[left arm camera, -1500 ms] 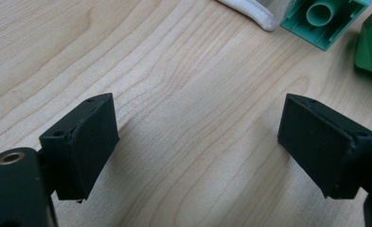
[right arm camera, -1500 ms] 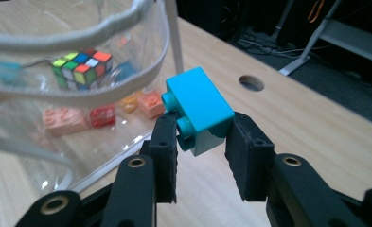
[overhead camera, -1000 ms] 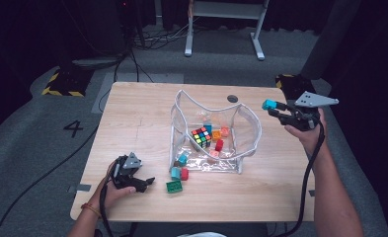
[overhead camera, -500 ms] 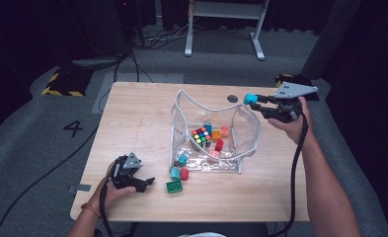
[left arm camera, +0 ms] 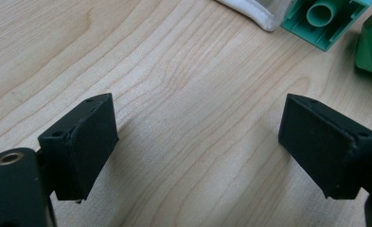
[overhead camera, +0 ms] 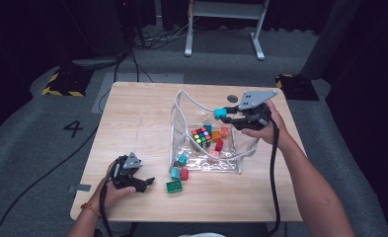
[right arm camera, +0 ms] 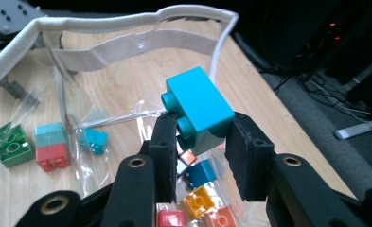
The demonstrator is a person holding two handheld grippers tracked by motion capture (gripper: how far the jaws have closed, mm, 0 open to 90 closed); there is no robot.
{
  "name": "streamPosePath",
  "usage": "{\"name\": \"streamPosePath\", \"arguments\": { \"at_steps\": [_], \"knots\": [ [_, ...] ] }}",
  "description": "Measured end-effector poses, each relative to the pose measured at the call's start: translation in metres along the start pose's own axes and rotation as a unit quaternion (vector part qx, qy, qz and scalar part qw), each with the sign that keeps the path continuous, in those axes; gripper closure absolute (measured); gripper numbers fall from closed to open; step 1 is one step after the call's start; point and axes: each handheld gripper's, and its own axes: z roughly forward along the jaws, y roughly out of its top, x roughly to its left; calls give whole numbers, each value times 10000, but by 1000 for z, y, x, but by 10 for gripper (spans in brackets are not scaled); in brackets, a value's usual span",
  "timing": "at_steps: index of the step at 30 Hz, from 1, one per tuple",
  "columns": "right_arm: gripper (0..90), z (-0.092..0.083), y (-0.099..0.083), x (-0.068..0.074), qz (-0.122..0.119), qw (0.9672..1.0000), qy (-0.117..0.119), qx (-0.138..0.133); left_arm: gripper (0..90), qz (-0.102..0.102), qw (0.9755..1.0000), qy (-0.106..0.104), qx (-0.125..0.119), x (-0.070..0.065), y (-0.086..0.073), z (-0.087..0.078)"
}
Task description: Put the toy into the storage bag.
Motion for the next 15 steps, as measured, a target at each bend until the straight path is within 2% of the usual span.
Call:
{"name": "streamPosePath", "arguments": {
  "at_steps": [2,3,4,5,6,7,8,9,10,11,14,15],
  "knots": [
    [651,14,6,5,-158,9995,151,241,127,1,10000,1,0,0,0,0],
    [651,14,6,5,-158,9995,151,241,127,1,10000,1,0,0,0,0],
    [651,22,10,8,-256,9984,196,454,127,0,10000,1,1,0,0,0],
    [651,22,10,8,-256,9984,196,454,127,0,10000,1,1,0,0,0],
    [651,31,13,9,-359,9968,257,667,127,-1,10000,-2,-1,0,0,0],
    [651,31,13,9,-359,9968,257,667,127,-1,10000,-2,-1,0,0,0],
    [651,38,15,9,-412,9950,334,848,127,0,10000,3,-1,0,0,0],
    [651,38,15,9,-412,9950,334,848,127,0,10000,3,-1,0,0,0],
    [651,46,16,8,-476,9919,284,1142,127,1,10000,-1,0,0,0,0],
    [651,50,16,7,-548,9899,303,1275,127,0,10000,0,-1,0,0,0],
    [651,57,15,8,-545,9867,320,1500,127,-1,10000,-1,-1,0,0,0],
    [651,64,14,7,-543,9828,387,1723,127,0,10000,0,0,0,0,0]
  ]
}}
